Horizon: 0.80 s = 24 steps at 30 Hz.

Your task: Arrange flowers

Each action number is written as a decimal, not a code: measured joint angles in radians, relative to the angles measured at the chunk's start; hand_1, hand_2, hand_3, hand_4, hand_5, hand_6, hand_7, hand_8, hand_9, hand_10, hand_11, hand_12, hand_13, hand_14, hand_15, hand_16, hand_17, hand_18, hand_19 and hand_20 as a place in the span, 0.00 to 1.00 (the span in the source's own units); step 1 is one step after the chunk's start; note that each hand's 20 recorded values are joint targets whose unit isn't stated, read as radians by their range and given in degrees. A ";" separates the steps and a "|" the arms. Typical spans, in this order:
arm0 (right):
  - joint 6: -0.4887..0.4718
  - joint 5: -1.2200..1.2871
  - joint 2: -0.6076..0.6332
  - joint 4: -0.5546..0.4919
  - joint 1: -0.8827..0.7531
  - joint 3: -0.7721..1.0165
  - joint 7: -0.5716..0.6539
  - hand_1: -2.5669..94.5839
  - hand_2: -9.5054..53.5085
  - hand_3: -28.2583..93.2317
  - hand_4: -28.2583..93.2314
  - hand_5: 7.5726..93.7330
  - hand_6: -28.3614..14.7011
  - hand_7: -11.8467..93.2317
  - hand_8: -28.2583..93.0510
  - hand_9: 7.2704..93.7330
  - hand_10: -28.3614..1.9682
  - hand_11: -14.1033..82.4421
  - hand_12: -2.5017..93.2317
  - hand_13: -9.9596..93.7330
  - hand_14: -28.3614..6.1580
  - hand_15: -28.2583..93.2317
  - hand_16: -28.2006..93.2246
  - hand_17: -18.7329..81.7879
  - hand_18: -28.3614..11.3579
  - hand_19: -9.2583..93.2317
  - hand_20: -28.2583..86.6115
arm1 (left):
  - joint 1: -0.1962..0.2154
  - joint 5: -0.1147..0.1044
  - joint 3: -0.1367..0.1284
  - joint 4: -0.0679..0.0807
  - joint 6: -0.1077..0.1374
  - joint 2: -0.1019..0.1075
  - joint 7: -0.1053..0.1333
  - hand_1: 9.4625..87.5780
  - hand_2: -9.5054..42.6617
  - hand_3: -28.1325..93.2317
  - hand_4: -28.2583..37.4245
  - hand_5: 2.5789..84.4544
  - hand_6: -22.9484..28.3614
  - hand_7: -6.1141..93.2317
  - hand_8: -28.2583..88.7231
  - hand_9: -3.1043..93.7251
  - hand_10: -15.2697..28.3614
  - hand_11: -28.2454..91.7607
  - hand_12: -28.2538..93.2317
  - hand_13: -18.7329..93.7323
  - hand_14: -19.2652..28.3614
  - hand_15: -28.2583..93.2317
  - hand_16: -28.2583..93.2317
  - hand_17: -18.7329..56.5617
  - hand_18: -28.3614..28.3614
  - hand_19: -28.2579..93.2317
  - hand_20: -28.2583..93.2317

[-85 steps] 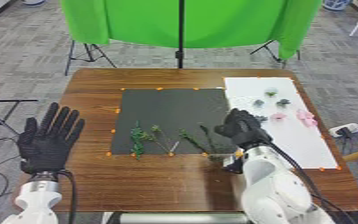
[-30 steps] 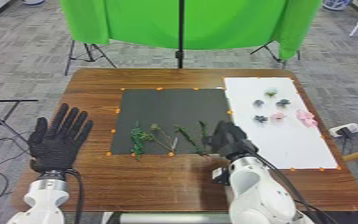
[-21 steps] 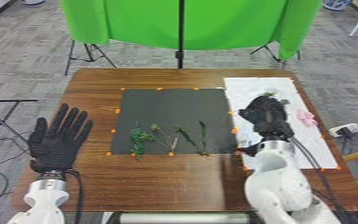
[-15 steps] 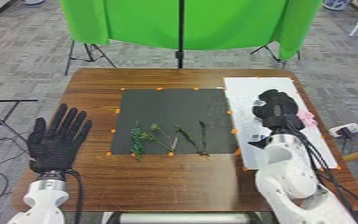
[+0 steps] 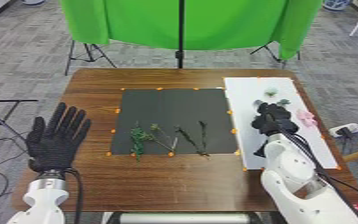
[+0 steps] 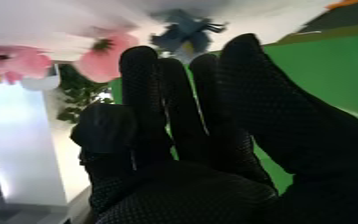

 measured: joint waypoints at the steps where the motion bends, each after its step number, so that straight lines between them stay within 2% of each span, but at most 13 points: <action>1: 0.000 -0.004 0.000 0.000 -0.006 0.003 0.000 0.52 0.00 0.97 0.00 0.55 0.56 0.25 0.13 0.51 0.46 0.30 0.16 0.50 0.36 0.82 0.36 0.52 0.11 1.00 0.80 | 0.000 0.000 -0.001 0.000 0.001 0.000 0.000 0.21 0.46 0.85 0.00 0.49 0.63 0.16 0.16 0.42 0.70 0.37 0.31 0.41 0.74 0.48 0.19 0.14 0.74 0.48 0.31; 5: -0.003 -0.004 0.000 0.005 -0.024 0.012 -0.017 0.53 0.00 0.95 0.00 0.56 0.60 0.26 0.12 0.55 0.50 0.30 0.16 0.53 0.39 0.82 0.36 0.52 0.12 1.00 0.80 | 0.000 0.000 -0.003 0.000 0.003 0.000 0.000 0.21 0.46 0.85 0.00 0.49 0.62 0.16 0.16 0.42 0.70 0.37 0.31 0.41 0.74 0.48 0.19 0.14 0.74 0.48 0.31; 7: -0.003 -0.003 0.000 0.016 -0.026 0.012 -0.040 0.54 0.00 0.91 0.00 0.62 0.63 0.27 0.12 0.61 0.51 0.31 0.17 0.56 0.40 0.82 0.38 0.53 0.13 1.00 0.80 | 0.001 0.000 -0.003 0.000 0.003 -0.001 -0.001 0.21 0.46 0.85 0.00 0.49 0.62 0.16 0.16 0.42 0.70 0.37 0.31 0.41 0.74 0.48 0.19 0.14 0.74 0.48 0.31; 9: 0.000 -0.003 0.000 0.022 -0.024 0.013 -0.063 0.57 0.00 0.87 0.00 0.71 0.66 0.28 0.14 0.70 0.51 0.33 0.19 0.59 0.43 0.79 0.44 0.52 0.14 1.00 0.79 | 0.001 0.000 -0.004 0.000 0.003 -0.002 -0.002 0.21 0.46 0.85 0.00 0.49 0.62 0.16 0.16 0.42 0.71 0.37 0.31 0.41 0.74 0.48 0.19 0.14 0.74 0.48 0.31; 11: 0.006 -0.001 -0.001 0.031 -0.016 0.012 -0.082 0.62 0.00 0.79 0.00 0.78 0.65 0.32 0.20 0.79 0.52 0.30 0.28 0.62 0.44 0.77 0.49 0.52 0.14 1.00 0.78 | 0.001 0.000 -0.004 0.000 0.004 -0.003 -0.002 0.21 0.47 0.85 0.00 0.49 0.62 0.16 0.16 0.42 0.71 0.37 0.31 0.41 0.74 0.48 0.19 0.14 0.74 0.48 0.31; 13: 0.020 0.005 -0.005 0.042 0.000 0.012 -0.091 0.64 0.00 0.78 0.00 0.82 0.66 0.36 0.22 0.87 0.55 0.24 0.37 0.65 0.47 0.76 0.52 0.52 0.14 1.00 0.77 | 0.002 -0.001 -0.004 -0.001 0.007 -0.004 -0.002 0.21 0.47 0.85 0.00 0.49 0.63 0.16 0.16 0.42 0.71 0.37 0.31 0.41 0.74 0.48 0.19 0.14 0.74 0.48 0.31; 14: 0.031 0.008 -0.007 0.051 0.009 0.009 -0.093 0.65 0.00 0.79 0.00 0.84 0.67 0.38 0.23 0.90 0.55 0.24 0.40 0.65 0.48 0.75 0.53 0.52 0.14 1.00 0.77 | 0.002 -0.002 -0.004 -0.001 0.009 -0.004 -0.002 0.21 0.47 0.85 0.00 0.49 0.63 0.16 0.16 0.42 0.71 0.37 0.31 0.41 0.74 0.48 0.19 0.14 0.74 0.48 0.31; 18: 0.088 0.007 -0.014 0.083 0.028 -0.007 -0.096 0.65 0.00 0.80 0.00 0.85 0.67 0.39 0.23 0.92 0.56 0.24 0.42 0.67 0.49 0.74 0.54 0.52 0.14 1.00 0.76 | 0.003 -0.003 -0.004 -0.001 0.012 -0.006 -0.002 0.21 0.47 0.85 0.00 0.49 0.63 0.16 0.16 0.42 0.71 0.37 0.31 0.42 0.74 0.48 0.19 0.14 0.74 0.48 0.31; 24: 0.127 0.011 -0.010 0.068 0.026 -0.036 -0.106 0.65 0.00 0.82 0.00 0.85 0.66 0.40 0.24 0.92 0.56 0.24 0.44 0.67 0.49 0.74 0.56 0.52 0.14 1.00 0.76 | 0.010 -0.003 -0.009 -0.003 0.012 -0.009 -0.001 0.21 0.47 0.86 0.00 0.49 0.62 0.16 0.16 0.42 0.70 0.37 0.31 0.41 0.74 0.48 0.18 0.14 0.74 0.48 0.31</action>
